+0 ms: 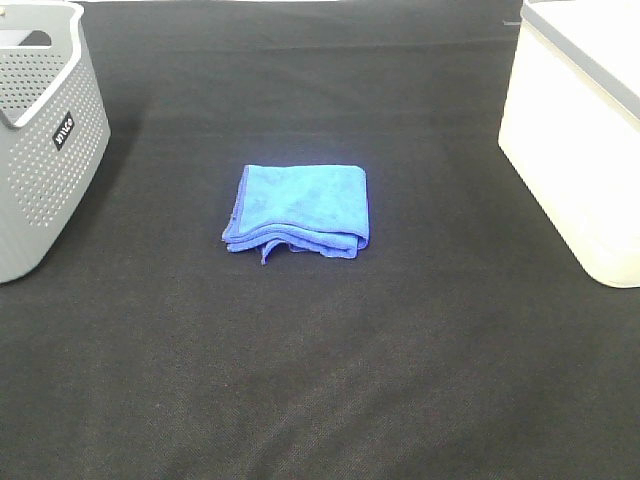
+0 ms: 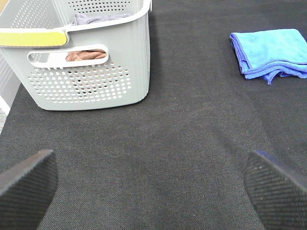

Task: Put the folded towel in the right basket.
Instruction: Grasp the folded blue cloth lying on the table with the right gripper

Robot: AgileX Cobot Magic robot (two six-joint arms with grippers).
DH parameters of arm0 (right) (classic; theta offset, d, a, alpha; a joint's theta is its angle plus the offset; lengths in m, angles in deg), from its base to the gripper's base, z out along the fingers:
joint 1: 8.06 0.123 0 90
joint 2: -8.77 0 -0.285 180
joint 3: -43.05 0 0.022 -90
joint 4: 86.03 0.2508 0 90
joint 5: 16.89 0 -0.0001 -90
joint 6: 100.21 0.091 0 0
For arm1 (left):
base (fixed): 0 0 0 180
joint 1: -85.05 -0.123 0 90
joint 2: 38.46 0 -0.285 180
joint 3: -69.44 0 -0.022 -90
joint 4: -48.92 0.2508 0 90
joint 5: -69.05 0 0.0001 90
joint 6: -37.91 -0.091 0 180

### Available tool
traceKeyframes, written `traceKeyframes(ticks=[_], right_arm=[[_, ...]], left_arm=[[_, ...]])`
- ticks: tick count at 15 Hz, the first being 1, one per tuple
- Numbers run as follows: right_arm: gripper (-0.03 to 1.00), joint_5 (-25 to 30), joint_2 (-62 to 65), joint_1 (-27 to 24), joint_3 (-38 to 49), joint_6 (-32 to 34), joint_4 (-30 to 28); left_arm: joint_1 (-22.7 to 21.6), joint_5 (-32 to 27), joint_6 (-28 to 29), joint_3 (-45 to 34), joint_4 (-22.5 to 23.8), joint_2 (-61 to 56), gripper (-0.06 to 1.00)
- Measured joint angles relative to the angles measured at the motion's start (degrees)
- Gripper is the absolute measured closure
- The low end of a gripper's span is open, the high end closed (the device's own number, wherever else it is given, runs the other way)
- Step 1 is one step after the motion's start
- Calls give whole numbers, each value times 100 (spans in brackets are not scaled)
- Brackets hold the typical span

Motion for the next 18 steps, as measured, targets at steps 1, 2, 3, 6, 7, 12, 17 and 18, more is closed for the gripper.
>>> traceKeyframes(ticks=[1, 2, 3, 6, 7, 12, 17, 18], right_arm=[[1, 0, 0, 0, 0, 0, 0], [1, 0, 0, 0, 0, 0, 0], [1, 0, 0, 0, 0, 0, 0], [1, 0, 0, 0, 0, 0, 0], [1, 0, 0, 0, 0, 0, 0], [1, 0, 0, 0, 0, -149, 0], [1, 0, 0, 0, 0, -149, 0], [1, 0, 0, 0, 0, -155, 0]], left_arm=[[0, 0, 0, 0, 0, 0, -4], [0, 0, 0, 0, 0, 0, -4], [0, 0, 0, 0, 0, 0, -4], [0, 0, 0, 0, 0, 0, -4], [0, 0, 0, 0, 0, 0, -4], [0, 0, 0, 0, 0, 0, -5], [0, 0, 0, 0, 0, 0, -5], [0, 0, 0, 0, 0, 0, -5]])
